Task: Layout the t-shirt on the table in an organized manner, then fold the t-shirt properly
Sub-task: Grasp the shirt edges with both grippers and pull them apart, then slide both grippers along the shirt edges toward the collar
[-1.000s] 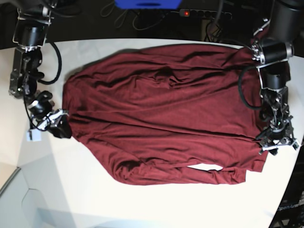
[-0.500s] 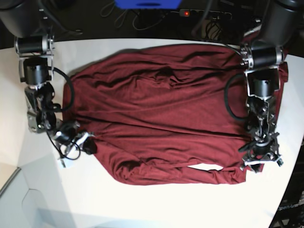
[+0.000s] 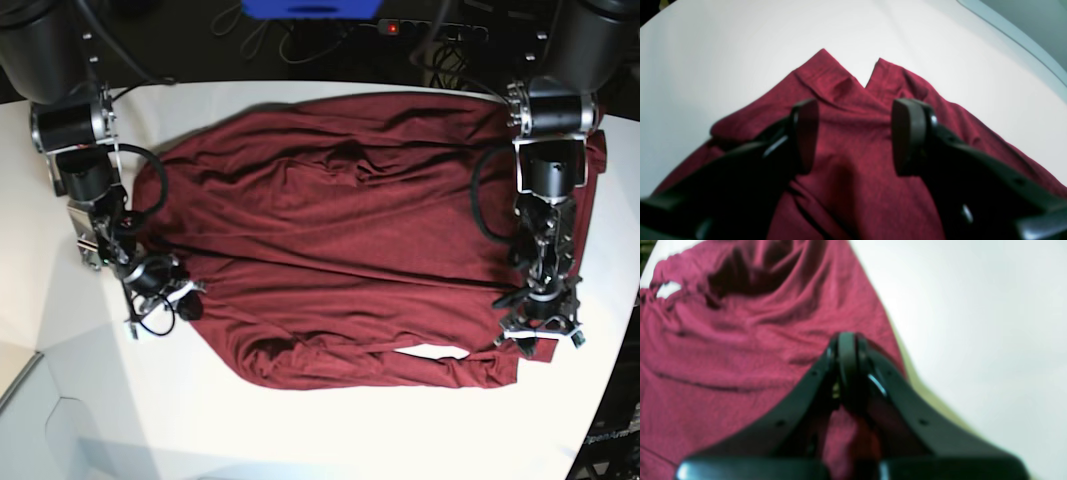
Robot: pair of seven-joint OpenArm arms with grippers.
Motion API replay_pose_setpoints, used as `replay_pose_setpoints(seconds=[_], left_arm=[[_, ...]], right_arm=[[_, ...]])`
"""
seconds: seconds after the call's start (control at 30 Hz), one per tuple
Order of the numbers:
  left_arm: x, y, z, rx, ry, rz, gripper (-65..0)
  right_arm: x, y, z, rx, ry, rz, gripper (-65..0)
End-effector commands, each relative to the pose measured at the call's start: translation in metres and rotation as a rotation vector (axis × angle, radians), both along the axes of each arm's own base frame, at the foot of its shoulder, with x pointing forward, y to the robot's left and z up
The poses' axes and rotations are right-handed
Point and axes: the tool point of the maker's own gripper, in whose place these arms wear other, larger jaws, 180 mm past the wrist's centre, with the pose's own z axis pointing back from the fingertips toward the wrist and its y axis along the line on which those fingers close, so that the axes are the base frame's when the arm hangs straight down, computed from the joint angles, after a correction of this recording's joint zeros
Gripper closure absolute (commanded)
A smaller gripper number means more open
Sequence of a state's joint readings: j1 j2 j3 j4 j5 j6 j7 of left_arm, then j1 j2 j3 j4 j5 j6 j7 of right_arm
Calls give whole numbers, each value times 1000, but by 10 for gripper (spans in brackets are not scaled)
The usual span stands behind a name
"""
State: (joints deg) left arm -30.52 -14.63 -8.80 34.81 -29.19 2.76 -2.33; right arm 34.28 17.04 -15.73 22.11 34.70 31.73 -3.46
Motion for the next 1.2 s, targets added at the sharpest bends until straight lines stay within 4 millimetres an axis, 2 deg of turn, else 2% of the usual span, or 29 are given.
replay_pose_setpoints(seconds=[0.0, 0.03, 0.13, 0.27, 0.53, 0.8, 0.93, 1.17], left_arm=[[14, 13, 32, 34, -77, 12, -340], [13, 14, 32, 36, -77, 13, -340], [14, 15, 33, 37, -79, 14, -340], [14, 13, 33, 34, -79, 12, -340], [16, 1, 29, 15, -80, 0, -340], [16, -1, 27, 13, -77, -4, -340], [15, -23, 15, 22, -49, -57, -340], [-3, -54, -19, 66, 33, -159, -338]], right_arm=[[3, -26, 3, -45, 5, -35, 0], [0, -32, 0, -45, 11, -52, 0], [-6, -67, -6, -87, 21, -129, 0], [-7, -103, -5, -159, 29, -227, 0], [2, -103, 5, -157, 7, -230, 0], [23, -95, 30, -148, -62, -213, 0], [26, -92, 35, -147, -75, -206, 0], [24, -92, 33, -149, -69, -204, 0]])
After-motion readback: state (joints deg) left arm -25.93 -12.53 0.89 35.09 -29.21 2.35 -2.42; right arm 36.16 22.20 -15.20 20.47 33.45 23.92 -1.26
